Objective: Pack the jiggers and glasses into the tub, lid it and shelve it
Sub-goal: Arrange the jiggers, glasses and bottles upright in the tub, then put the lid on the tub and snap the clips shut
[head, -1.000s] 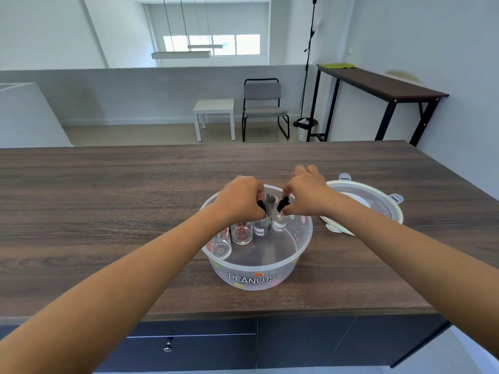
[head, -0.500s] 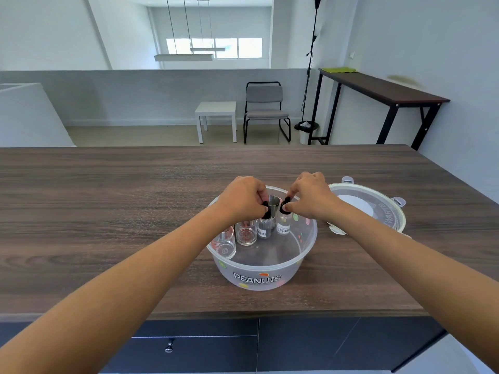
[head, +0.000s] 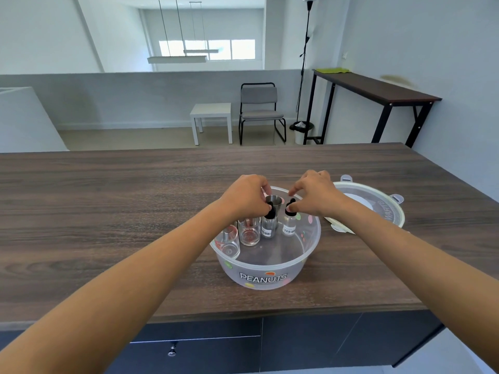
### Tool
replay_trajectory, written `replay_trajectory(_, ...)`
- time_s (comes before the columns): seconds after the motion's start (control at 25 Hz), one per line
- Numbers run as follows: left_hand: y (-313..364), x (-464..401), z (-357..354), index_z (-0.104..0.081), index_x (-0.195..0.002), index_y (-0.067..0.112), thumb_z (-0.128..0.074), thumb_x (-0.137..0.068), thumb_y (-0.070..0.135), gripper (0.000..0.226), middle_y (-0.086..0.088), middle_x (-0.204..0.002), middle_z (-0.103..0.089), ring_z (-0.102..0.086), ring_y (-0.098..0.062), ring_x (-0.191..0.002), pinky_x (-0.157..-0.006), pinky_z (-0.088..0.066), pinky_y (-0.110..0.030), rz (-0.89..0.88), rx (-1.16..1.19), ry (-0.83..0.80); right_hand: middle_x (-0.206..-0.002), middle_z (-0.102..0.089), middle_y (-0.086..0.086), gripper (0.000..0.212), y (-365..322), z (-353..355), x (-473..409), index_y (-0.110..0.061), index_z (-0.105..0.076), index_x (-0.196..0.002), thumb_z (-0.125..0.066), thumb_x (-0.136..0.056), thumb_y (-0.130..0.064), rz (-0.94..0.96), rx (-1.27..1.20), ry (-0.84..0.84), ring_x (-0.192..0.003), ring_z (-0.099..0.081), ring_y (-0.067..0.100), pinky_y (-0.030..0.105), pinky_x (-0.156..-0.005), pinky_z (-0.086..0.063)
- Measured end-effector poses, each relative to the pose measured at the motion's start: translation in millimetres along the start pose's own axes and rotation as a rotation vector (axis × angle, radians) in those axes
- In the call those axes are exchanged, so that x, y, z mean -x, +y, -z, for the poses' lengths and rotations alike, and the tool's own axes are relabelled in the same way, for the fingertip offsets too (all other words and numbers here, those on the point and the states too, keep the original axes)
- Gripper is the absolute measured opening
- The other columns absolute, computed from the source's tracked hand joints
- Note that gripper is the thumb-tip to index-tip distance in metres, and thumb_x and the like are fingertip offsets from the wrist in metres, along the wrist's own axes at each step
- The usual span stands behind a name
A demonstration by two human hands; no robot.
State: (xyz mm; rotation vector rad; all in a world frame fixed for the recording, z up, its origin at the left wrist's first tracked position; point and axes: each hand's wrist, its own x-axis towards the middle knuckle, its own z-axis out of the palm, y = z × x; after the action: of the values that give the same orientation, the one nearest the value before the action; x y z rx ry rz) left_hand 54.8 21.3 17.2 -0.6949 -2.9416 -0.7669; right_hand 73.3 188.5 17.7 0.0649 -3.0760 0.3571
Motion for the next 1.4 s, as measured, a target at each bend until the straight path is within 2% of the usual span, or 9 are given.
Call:
replay_trajectory(0.24,25.9,-29.0,19.8,-0.064,-0.102,0.015,-0.065,-0.079,0.018,0.023,0.005,-0.092,-0.059,-0.055,-0.013,-0.085,-0.077,-0.041,-0.023,-0.064,0.003,0.058,-0.123,-0.062,0.006,0.028,29.0,25.1,10.4,-0.022,-0.069,-0.105,-0.063,-0.082,-0.036,-0.094,-0.289,0.124,-0.127,-0.042,0.03,0.039,-0.106,-0.034)
replay_trajectory(0.4,74.2,-56.7,1.8,-0.065,-0.1,0.015,-0.066,-0.078,0.024,0.024,0.004,-0.094,-0.059,-0.052,-0.014,-0.088,-0.08,-0.042,-0.025,-0.165,0.034,0.084,-0.11,-0.067,0.002,0.022,73.6,33.9,24.6,-0.023,-0.07,-0.099,-0.062,-0.083,-0.035,-0.232,-0.443,0.138,-0.112,-0.054,0.02,0.032,-0.095,-0.042)
replay_trajectory(0.56,123.1,-86.1,-37.0,-0.064,-0.1,0.013,-0.063,-0.079,0.02,0.022,0.002,-0.094,-0.057,-0.054,-0.017,-0.088,-0.074,-0.039,-0.023,-0.141,0.063,-0.093,-0.112,-0.068,0.004,0.023,132.4,39.7,33.9,-0.019,-0.07,-0.102,-0.06,-0.084,-0.031,-0.357,-0.459,0.126,-0.103,-0.059,0.018,0.028,-0.087,-0.043)
replay_trajectory(0.68,138.4,-109.1,-71.6,-0.057,-0.094,0.014,-0.06,-0.082,0.024,0.016,-0.007,-0.095,-0.054,-0.052,-0.023,-0.081,-0.071,-0.037,-0.028,-0.017,-0.033,-0.331,-0.12,-0.064,0.006,0.024,175.4,34.3,38.7,-0.014,-0.068,-0.104,-0.058,-0.085,-0.026,-0.467,-0.465,0.062,-0.104,-0.057,0.02,0.027,-0.086,-0.041)
replay_trajectory(0.76,139.8,-123.6,-96.4,-0.059,-0.11,0.007,-0.057,-0.085,0.029,0.033,-0.014,-0.112,-0.058,-0.059,-0.028,-0.097,-0.074,-0.038,-0.03,0.12,-0.043,-0.397,-0.123,-0.061,0.007,0.029,203.2,29.3,39.7,-0.009,-0.065,-0.11,-0.055,-0.086,-0.023,-0.563,-0.502,-0.012,-0.101,-0.056,0.021,0.03,-0.085,-0.045)
replay_trajectory(1.0,129.4,-132.0,-134.6,-0.037,-0.137,-0.001,-0.055,-0.083,0.029,0.065,-0.016,-0.137,-0.049,-0.051,-0.029,-0.121,-0.096,-0.045,-0.033,0.646,0.148,-0.212,-0.142,-0.039,0.017,0.063,248.6,14.1,27.4,-0.008,-0.032,-0.14,-0.061,-0.085,-0.018,-0.836,-1.133,-0.052,-0.119,-0.051,0.033,0.037,-0.084,-0.046)
replay_trajectory(1.12,129.6,-129.6,-142.2,-0.041,-0.136,0.003,-0.049,-0.082,0.029,0.061,-0.017,-0.137,-0.048,-0.052,-0.032,-0.121,-0.102,-0.045,-0.04,0.734,0.208,-0.158,-0.127,-0.052,0.017,0.049,256.7,6.6,17.3,-0.004,-0.042,-0.133,-0.057,-0.087,-0.012,-0.826,-1.241,-0.038,-0.112,-0.054,0.03,0.038,-0.085,-0.048)
replay_trajectory(1.24,128.6,-125.9,-147.2,-0.046,-0.133,0.003,-0.048,-0.079,0.025,0.058,-0.018,-0.136,-0.05,-0.055,-0.032,-0.118,-0.102,-0.046,-0.042,0.791,0.34,-0.102,-0.083,-0.058,0.011,0.036,262.6,-0.6,10.1,0.004,-0.051,-0.121,-0.054,-0.087,-0.003,-0.794,-1.194,-0.054,-0.091,-0.058,0.025,0.034,-0.081,-0.05)
replay_trajectory(1.4,124.6,-119.9,-149.9,-0.054,-0.123,0.006,-0.049,-0.077,0.019,0.047,-0.012,-0.121,-0.063,-0.061,-0.026,-0.097,-0.084,-0.049,-0.029,0.825,0.572,-0.008,-0.069,-0.054,0.007,0.026,266.9,-2.6,9.4,0.0,-0.058,-0.106,-0.054,-0.081,0.004,-0.804,-1.18,-0.009,-0.063,-0.053,0.015,0.027,-0.067,-0.05)
